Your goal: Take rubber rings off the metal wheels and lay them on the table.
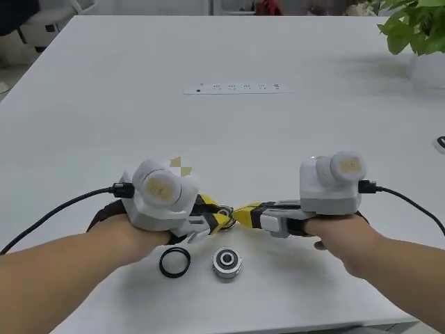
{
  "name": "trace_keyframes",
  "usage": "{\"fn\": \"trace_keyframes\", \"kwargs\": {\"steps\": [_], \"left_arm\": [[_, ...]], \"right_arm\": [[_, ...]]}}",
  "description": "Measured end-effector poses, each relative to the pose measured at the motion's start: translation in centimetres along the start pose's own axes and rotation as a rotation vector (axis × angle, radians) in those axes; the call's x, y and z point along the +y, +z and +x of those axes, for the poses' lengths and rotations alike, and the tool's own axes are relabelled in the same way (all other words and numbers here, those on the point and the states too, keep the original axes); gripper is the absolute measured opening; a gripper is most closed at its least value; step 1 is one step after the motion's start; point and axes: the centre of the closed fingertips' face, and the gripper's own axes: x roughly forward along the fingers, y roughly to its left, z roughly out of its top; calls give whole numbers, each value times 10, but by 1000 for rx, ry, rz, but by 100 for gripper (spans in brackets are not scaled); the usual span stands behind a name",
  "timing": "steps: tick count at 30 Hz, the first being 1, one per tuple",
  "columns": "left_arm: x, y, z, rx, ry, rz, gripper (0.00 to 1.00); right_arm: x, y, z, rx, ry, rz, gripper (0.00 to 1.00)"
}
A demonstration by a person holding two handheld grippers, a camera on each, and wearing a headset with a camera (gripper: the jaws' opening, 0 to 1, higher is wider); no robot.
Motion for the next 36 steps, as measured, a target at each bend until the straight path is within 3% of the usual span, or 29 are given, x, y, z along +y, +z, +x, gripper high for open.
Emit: {"fn": "trace_keyframes", "kwargs": {"steps": [16,19,20,22,25,36], "left_arm": [[-1,0,-1,-3,-5,-1,12],[-1,0,0,-4,-4,-1,12],[-1,0,0,-3,-4,-1,12],[-1,0,0,0,-5,1,12],[-1,0,-1,0,-4,-2,12],[-3,-1,0,-2,-10,3,12]], "right_arm": [[5,1,-1,-14,28,36,0],[7,2,0,-19,41,43,0],[13,4,0,-25,69,48,0],[12,3,1,-18,53,24,0],[10,3,-1,-22,57,46,0],[17,3,-3,-23,104,76,0]]}}
